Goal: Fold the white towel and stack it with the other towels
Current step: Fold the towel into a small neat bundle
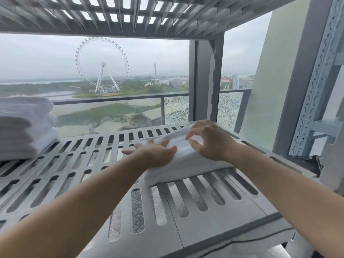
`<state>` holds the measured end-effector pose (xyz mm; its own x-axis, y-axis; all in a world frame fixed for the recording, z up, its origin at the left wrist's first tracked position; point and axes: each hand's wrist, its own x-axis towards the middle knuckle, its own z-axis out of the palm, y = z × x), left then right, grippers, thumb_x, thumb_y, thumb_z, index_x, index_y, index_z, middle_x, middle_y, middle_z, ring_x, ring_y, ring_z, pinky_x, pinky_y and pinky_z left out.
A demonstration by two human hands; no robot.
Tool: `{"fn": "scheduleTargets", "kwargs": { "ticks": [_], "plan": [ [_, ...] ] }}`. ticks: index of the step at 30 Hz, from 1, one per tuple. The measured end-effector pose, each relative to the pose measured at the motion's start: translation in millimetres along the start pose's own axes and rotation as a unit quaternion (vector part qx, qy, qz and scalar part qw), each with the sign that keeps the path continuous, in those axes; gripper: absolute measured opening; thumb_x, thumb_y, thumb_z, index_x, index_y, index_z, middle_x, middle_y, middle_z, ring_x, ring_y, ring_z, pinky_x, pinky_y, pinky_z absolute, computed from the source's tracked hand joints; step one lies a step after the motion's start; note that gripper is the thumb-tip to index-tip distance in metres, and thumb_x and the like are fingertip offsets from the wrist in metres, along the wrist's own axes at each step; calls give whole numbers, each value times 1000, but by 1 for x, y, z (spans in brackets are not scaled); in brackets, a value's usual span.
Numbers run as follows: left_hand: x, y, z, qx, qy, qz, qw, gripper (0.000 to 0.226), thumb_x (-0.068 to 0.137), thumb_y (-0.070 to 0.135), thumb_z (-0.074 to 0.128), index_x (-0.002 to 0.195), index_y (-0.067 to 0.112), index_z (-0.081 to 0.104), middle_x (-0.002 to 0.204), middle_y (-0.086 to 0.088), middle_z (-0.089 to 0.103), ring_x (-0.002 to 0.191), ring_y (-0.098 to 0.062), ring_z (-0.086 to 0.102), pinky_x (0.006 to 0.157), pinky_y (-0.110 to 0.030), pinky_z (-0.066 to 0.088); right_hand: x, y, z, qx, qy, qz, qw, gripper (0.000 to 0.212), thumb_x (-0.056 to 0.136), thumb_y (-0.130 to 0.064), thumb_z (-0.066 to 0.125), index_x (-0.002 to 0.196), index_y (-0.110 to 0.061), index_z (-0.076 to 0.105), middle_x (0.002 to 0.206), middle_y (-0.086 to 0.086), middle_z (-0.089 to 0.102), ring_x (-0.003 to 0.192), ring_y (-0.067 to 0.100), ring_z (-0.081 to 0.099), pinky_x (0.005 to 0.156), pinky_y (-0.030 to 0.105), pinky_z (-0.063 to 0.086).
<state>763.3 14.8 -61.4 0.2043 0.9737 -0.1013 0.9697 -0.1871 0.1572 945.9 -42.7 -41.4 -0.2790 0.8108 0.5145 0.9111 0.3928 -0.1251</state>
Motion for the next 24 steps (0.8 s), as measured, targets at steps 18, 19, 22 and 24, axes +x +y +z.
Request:
{"fn": "scheduleTargets", "kwargs": {
  "ticks": [18, 19, 22, 24],
  "plan": [
    [-48, -39, 3, -90, 47, 129, 986, 62, 84, 71, 27, 140, 42, 24, 120, -16, 48, 102, -29, 53, 88, -34, 43, 2, 25, -3, 7, -89, 63, 994, 53, 78, 10, 43, 95, -34, 66, 114, -2, 64, 102, 20, 59, 84, 27, 45],
    [-56, -33, 4, -99, 31, 146, 984, 62, 85, 69, 29, 140, 41, 24, 121, -15, 50, 101, -26, 53, 87, -33, 42, 3, 25, -8, 16, -79, 73, 994, 56, 78, 11, 42, 98, -36, 67, 119, -1, 63, 104, 17, 58, 85, 26, 44],
    [-73, -18, 3, -182, -36, 230, 955, 52, 88, 58, 44, 135, 38, 35, 97, 1, 61, 72, -1, 56, 64, -20, 44, 4, 9, -19, 89, -95, 81, 988, 42, 87, -5, 45, 100, -39, 67, 120, -4, 64, 93, 0, 57, 78, 18, 40],
    [-73, -15, -1, -204, -18, 271, 941, 38, 90, 45, 51, 126, 36, 46, 77, 9, 61, 51, 6, 51, 50, -12, 41, 3, -7, -19, 79, -168, 86, 979, 26, 93, -27, 46, 109, -37, 64, 123, -5, 62, 101, 6, 57, 83, 24, 41]
  ]
}}
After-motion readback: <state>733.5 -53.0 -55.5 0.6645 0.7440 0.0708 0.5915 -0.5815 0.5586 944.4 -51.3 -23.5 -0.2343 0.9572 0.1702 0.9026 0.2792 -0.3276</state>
